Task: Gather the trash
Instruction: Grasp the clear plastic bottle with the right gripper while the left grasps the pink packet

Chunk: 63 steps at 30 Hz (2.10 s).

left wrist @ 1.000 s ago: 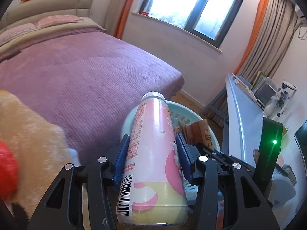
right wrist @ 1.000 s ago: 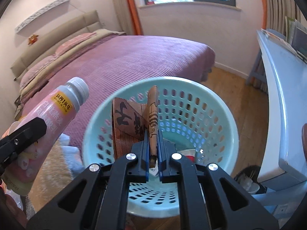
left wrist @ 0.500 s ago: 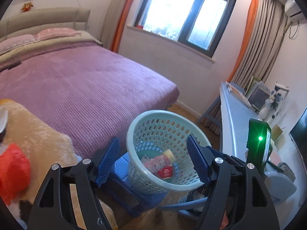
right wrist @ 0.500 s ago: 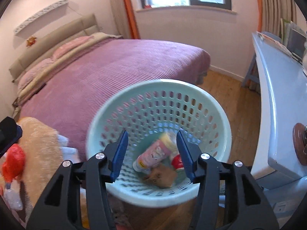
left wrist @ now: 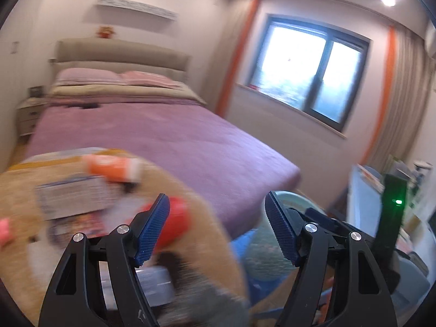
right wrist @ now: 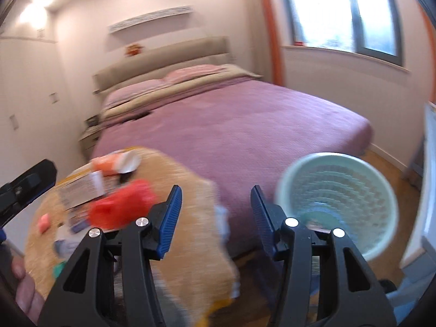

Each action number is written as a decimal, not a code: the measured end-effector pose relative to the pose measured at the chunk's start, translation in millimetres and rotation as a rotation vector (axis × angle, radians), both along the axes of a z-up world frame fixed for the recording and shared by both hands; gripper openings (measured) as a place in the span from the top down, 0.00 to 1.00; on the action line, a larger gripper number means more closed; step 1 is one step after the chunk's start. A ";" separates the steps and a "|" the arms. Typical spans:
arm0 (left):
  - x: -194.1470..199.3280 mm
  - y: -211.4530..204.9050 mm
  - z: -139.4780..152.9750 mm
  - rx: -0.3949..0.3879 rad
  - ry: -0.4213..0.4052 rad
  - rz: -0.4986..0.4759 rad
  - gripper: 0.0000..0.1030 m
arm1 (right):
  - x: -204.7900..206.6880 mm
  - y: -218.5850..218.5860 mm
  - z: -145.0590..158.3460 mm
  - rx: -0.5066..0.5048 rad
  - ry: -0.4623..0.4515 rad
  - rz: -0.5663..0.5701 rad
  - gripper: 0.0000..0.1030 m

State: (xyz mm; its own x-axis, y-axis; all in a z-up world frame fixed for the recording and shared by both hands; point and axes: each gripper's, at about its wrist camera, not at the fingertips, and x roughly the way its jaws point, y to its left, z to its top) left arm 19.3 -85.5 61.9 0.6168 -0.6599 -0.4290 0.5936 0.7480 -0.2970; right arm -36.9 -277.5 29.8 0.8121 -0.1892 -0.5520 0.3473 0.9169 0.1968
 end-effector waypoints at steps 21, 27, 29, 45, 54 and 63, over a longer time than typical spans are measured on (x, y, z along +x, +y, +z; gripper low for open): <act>125.0 255.3 -66.2 0.299 0.177 0.469 0.20 | 101.8 177.2 -65.3 0.016 0.218 0.568 0.46; 153.6 258.5 -97.1 0.298 0.290 0.407 0.23 | 103.8 171.8 -70.1 0.062 0.287 0.617 0.40; 150.5 255.2 -103.4 0.297 0.319 0.381 0.29 | 98.2 172.7 -70.5 0.067 0.304 0.638 0.40; 89.3 211.0 -123.1 0.506 0.270 0.241 0.28 | 74.6 204.9 -92.6 0.067 0.356 0.633 0.39; 89.7 211.4 -113.5 0.524 0.179 0.318 0.17 | 81.9 204.4 -96.8 0.077 0.340 0.593 0.43; 99.6 212.8 -117.3 0.461 0.262 0.289 0.65 | 75.6 208.8 -91.1 0.062 0.303 0.596 0.47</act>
